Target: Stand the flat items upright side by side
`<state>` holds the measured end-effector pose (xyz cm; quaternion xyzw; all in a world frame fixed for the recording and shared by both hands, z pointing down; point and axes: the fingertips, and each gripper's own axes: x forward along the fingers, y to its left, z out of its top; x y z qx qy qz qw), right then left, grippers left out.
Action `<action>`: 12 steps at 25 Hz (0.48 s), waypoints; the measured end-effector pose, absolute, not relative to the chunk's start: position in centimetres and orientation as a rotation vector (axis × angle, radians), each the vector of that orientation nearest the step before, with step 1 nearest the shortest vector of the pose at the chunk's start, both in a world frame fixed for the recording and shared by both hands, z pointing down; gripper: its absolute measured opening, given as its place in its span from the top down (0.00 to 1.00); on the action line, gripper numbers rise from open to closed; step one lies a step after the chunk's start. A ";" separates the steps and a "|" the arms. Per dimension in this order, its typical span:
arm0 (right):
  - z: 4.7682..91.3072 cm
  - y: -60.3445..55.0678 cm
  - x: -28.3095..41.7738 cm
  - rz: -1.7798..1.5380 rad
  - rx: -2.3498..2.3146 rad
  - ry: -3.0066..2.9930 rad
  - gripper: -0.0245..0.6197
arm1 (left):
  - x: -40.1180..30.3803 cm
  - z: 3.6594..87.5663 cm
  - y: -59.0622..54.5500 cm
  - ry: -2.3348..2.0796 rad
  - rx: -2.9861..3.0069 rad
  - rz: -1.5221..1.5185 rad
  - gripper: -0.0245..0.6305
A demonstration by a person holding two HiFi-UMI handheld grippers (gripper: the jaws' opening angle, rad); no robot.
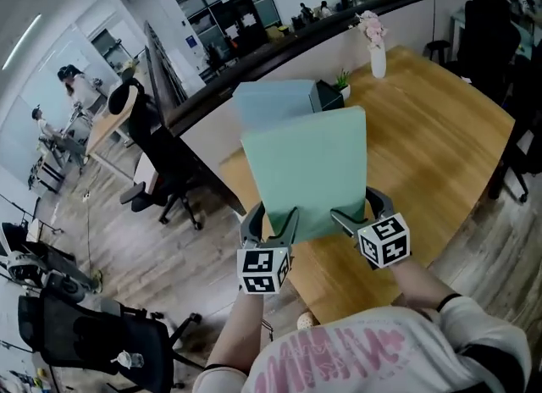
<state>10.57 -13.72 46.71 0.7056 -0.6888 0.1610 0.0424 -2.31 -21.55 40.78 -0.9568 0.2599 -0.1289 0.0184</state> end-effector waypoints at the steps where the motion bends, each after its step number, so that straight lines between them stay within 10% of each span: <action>1: 46.2 -14.5 9.9 0.465 2.190 -2.062 0.32 | -2.9 40.5 -22.6 0.758 -2.988 -0.383 0.49; 12: 40.8 -23.2 6.8 0.247 2.390 -1.681 0.32 | -5.0 37.1 -34.0 0.459 -3.131 -0.121 0.50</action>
